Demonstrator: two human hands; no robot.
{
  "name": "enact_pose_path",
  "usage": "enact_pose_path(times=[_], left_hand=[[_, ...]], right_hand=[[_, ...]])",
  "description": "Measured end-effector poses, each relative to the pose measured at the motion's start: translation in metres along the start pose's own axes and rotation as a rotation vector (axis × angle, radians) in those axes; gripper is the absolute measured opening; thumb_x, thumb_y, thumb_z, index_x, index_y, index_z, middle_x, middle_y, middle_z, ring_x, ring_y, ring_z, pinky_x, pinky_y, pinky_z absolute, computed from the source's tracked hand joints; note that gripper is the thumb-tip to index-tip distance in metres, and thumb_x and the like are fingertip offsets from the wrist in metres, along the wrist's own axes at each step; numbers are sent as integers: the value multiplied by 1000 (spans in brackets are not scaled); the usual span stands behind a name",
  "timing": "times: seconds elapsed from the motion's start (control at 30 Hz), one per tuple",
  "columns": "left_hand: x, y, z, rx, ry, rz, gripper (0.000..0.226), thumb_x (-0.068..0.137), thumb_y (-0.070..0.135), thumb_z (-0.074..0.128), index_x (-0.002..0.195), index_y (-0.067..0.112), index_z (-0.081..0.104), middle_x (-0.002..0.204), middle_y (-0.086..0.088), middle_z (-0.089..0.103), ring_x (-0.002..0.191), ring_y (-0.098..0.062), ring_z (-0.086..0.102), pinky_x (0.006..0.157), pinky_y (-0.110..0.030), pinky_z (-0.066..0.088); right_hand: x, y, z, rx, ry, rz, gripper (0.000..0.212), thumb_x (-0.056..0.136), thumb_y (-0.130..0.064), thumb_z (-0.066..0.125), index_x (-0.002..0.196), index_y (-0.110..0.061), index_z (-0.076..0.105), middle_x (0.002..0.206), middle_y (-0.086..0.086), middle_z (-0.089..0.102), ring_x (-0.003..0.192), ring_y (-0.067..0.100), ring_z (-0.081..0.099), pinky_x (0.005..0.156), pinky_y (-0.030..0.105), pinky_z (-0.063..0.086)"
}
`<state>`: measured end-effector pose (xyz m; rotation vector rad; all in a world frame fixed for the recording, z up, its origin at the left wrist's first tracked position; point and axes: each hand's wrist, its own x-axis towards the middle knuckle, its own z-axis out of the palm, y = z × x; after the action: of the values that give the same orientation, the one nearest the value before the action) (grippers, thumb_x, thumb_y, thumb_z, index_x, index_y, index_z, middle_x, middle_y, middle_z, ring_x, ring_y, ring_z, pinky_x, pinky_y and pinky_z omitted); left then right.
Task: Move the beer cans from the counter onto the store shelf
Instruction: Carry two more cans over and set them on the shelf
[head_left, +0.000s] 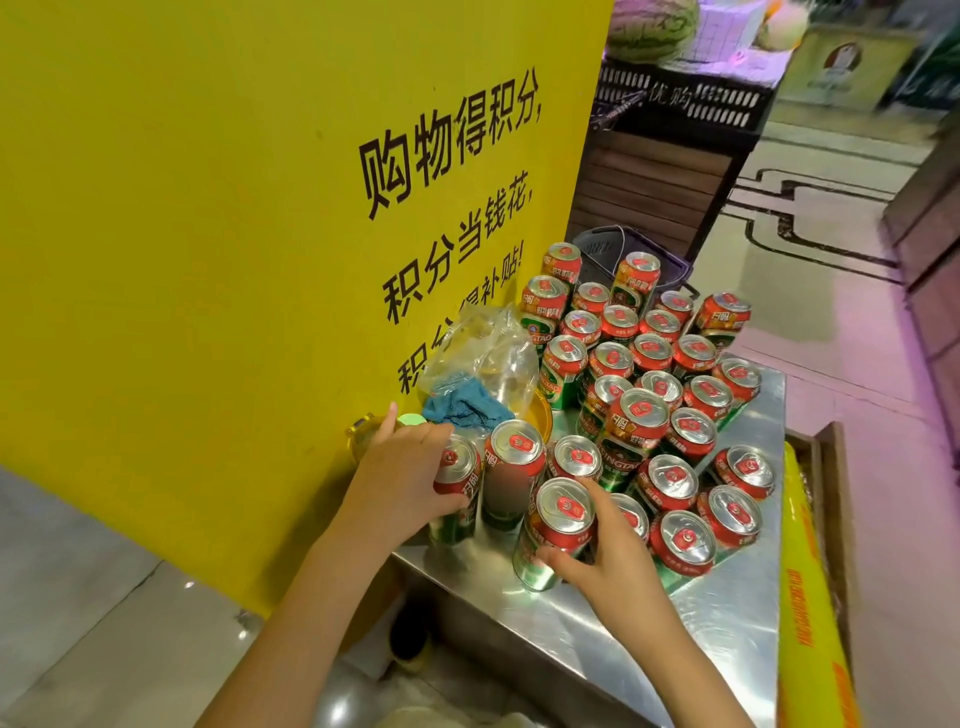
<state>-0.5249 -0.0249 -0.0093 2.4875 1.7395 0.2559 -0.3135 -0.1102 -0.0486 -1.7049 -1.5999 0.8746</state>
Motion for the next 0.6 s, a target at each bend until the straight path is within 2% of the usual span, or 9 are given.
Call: enact_pose_path(times=[0.07, 0.13, 0.2, 0.23, 0.37, 0.47, 0.53, 0.6], left_hand=[[-2, 3, -2, -48, -4, 33, 68, 69, 56, 71, 126, 25, 50, 121, 11, 60, 115, -8, 51, 111, -29, -7], [-5, 8, -3, -105, -18, 70, 66, 71, 48, 73, 128, 25, 49, 122, 10, 59, 117, -10, 50, 114, -26, 8], [-9, 12, -4, -141, -27, 95, 61, 72, 43, 74, 125, 25, 50, 119, 9, 59, 114, -11, 52, 104, -22, 27], [-11, 13, -5, -156, -33, 92, 61, 72, 43, 74, 125, 24, 50, 118, 9, 58, 112, -11, 52, 99, -21, 31], [-20, 12, -1, -256, -87, 47, 64, 70, 45, 75, 125, 25, 49, 120, 10, 55, 112, -11, 48, 97, -22, 35], [-27, 15, 4, -317, -113, 38, 71, 71, 46, 74, 132, 26, 42, 128, 11, 48, 119, -9, 42, 100, -21, 31], [-31, 18, 9, -342, -97, 22, 71, 71, 47, 73, 132, 29, 41, 130, 12, 45, 121, -8, 39, 99, -20, 30], [-34, 19, 16, -397, -63, -15, 70, 68, 48, 76, 128, 32, 42, 128, 15, 45, 119, -7, 39, 99, -20, 33]], right_hand=[[-1, -2, -1, 6, 6, 6, 65, 73, -19, 78, 108, -56, 36, 110, -36, 48, 100, -21, 48, 77, -1, 38], [-1, -3, -2, 9, 18, 11, 64, 72, -19, 79, 106, -55, 38, 108, -34, 51, 99, -20, 49, 75, 0, 39], [-2, -4, -1, 1, 35, 11, 64, 72, -21, 80, 106, -55, 38, 108, -30, 53, 100, -13, 52, 77, 2, 39], [-3, -4, -1, -6, 43, 4, 64, 71, -23, 80, 107, -56, 38, 110, -28, 53, 102, -8, 52, 79, 4, 38], [-6, -3, 0, -38, 57, -23, 65, 69, -26, 81, 109, -55, 38, 111, -26, 53, 109, 3, 51, 84, 11, 38], [-8, -3, -1, -67, 70, -32, 65, 66, -30, 82, 115, -48, 43, 110, -28, 53, 111, 8, 52, 90, 22, 43], [-10, -3, -2, -74, 82, -18, 67, 63, -33, 84, 118, -40, 47, 110, -23, 55, 108, 8, 53, 91, 24, 45], [-10, -2, -3, -66, 96, 2, 67, 58, -35, 86, 112, -39, 48, 107, -20, 56, 103, 7, 55, 88, 24, 47]])
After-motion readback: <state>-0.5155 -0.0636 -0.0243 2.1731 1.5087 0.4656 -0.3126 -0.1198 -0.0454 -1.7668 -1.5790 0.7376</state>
